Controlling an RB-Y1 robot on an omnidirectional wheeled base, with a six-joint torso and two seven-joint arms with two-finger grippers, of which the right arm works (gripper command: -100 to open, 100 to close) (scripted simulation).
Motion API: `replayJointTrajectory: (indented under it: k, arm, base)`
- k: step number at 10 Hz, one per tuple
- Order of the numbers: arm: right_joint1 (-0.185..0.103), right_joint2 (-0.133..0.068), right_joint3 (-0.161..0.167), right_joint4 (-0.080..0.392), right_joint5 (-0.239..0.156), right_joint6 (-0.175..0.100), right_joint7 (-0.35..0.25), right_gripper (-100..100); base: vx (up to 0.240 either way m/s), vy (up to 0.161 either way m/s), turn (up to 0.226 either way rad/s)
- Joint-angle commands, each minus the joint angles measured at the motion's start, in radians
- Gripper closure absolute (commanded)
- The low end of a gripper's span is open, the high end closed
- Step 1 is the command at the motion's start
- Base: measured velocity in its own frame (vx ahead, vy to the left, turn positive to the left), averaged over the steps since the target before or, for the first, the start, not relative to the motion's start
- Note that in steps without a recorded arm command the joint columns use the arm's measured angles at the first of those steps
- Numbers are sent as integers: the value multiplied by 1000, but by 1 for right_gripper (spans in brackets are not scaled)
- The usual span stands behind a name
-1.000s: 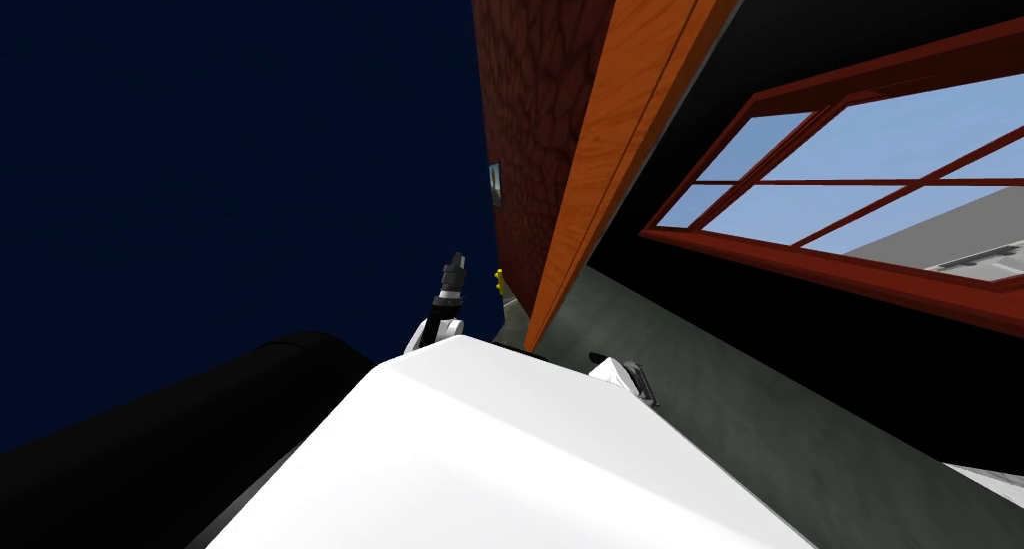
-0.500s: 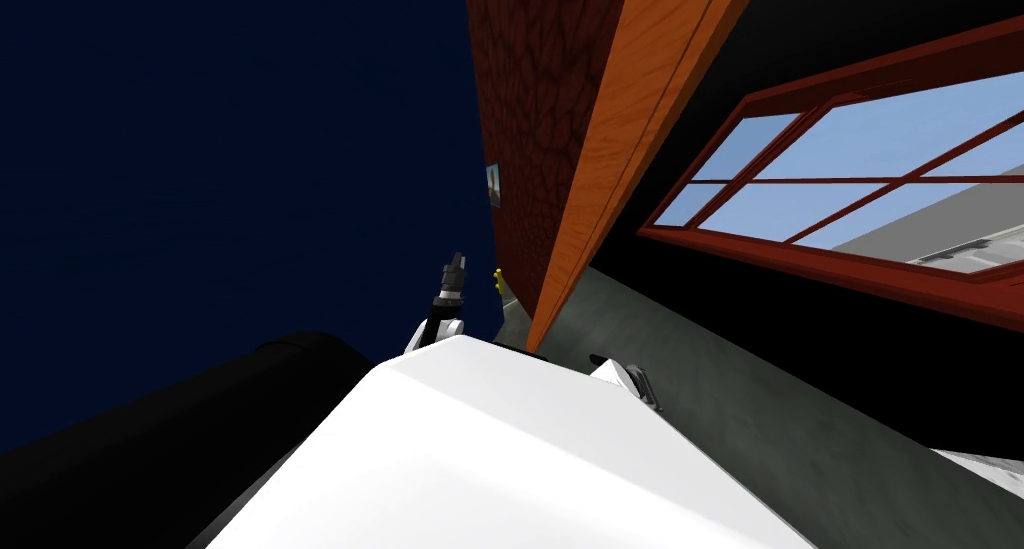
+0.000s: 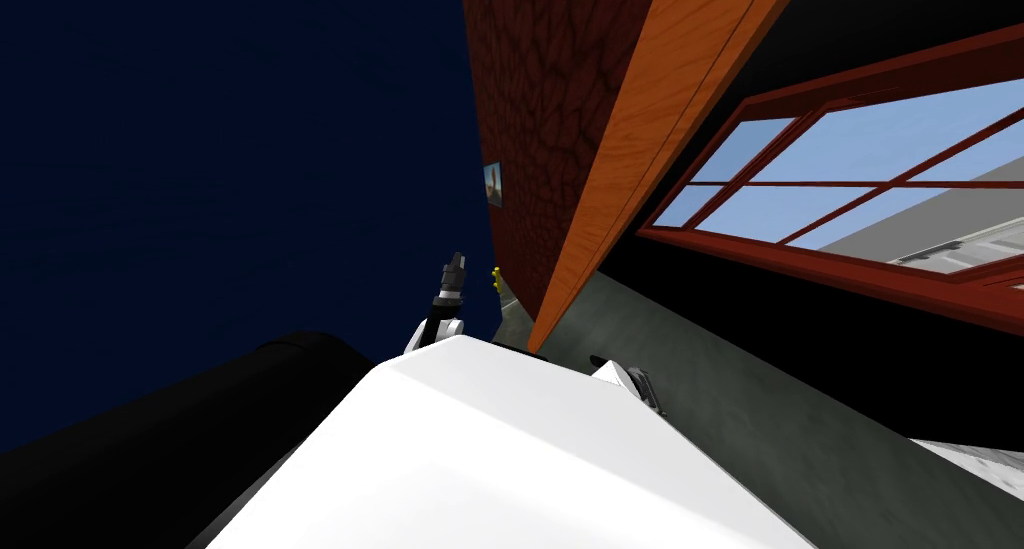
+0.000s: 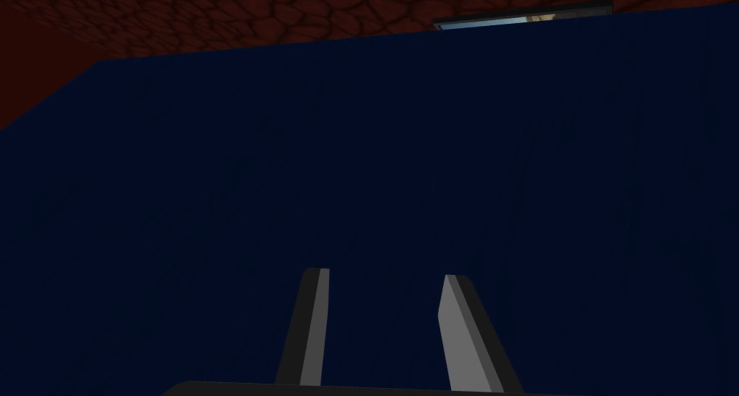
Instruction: Push the door open
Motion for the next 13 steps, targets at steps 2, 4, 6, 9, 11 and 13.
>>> replayJointTrajectory:
  k: [2,4,6,9,11,13]
  arm:
    - [0,0,0,0,0,0,0,-100]
    - [0,0,0,0,0,0,0,-100]
    - [0,0,0,0,0,0,0,-100]
    - [2,0,-1,0,1,4,-1,-100]
    - [2,0,-1,0,1,4,-1,-100]
    - [2,0,-1,0,1,4,-1,-100]
  base:
    - [-3,-5,15]
    - [3,11,-15]
    - [-5,-10,29]
    - [3,20,-18]
    - [2,6,-10]
    - [-5,-10,28]
